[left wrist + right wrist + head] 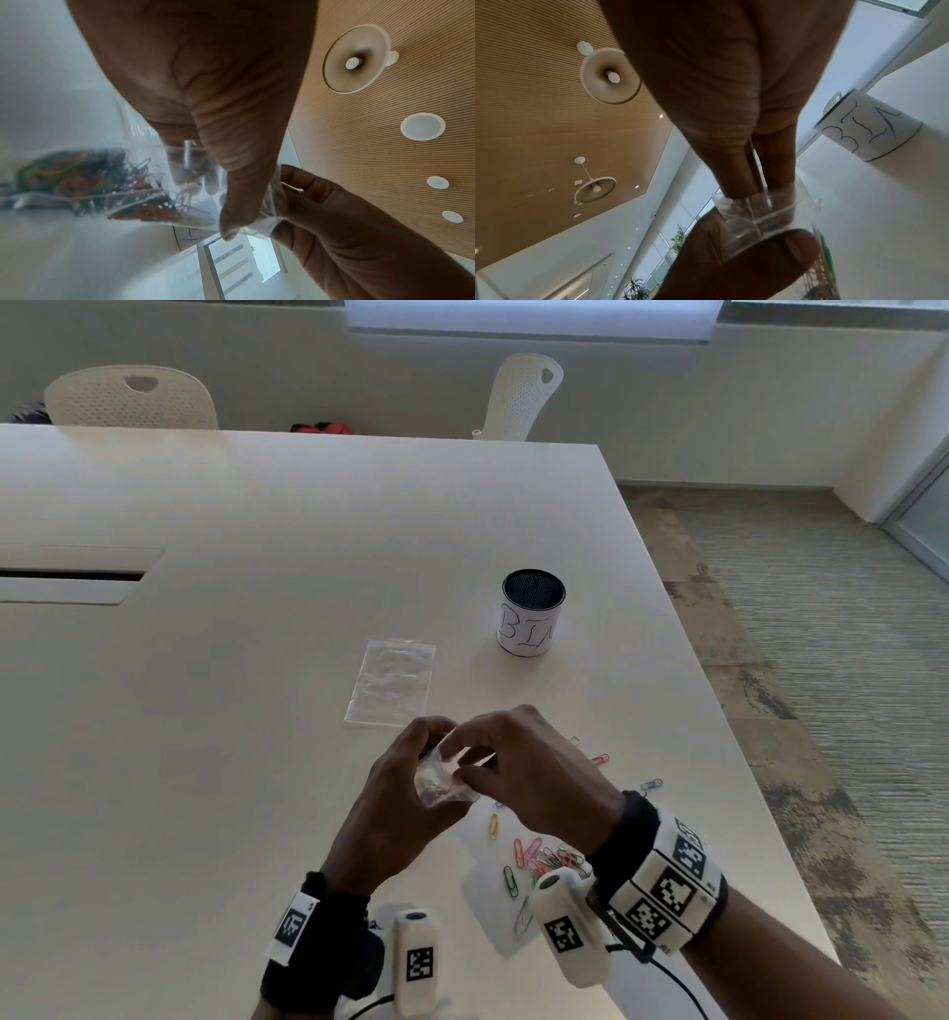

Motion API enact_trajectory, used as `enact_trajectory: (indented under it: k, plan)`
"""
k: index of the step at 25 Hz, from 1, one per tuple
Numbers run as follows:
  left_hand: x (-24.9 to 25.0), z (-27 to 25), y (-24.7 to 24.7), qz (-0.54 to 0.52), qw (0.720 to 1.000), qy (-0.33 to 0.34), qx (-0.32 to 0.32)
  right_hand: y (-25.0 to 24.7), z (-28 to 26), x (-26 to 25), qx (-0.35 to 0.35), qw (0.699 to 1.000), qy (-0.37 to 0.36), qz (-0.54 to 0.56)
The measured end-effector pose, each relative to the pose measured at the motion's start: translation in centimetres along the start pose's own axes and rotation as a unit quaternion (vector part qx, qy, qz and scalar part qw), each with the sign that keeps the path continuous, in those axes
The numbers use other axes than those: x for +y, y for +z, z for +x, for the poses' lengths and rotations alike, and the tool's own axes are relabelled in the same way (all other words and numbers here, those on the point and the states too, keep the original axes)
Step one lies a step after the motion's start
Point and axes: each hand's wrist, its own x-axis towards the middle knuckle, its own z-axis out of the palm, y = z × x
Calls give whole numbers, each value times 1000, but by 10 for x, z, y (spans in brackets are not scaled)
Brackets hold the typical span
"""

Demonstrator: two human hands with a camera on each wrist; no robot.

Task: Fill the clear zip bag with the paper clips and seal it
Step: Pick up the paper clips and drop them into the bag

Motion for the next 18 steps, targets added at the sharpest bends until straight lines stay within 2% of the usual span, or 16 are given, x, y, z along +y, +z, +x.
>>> enact_trajectory:
  k: [8,11,14,18]
  plan:
    - [-3,-2,5,15,1000,7,-2,-5,-6,-8,-12,999,-32,18]
    - [-7,-1,5,25,1000,9,-2,-20,-13,-2,51,997,-36,39]
    - [-6,-2,4,29,999,15,1,-41,-23,24,119,993,25,5]
    - [-5,-4,2,25,1000,14,1,-43,-37,70,70,982,148,-90]
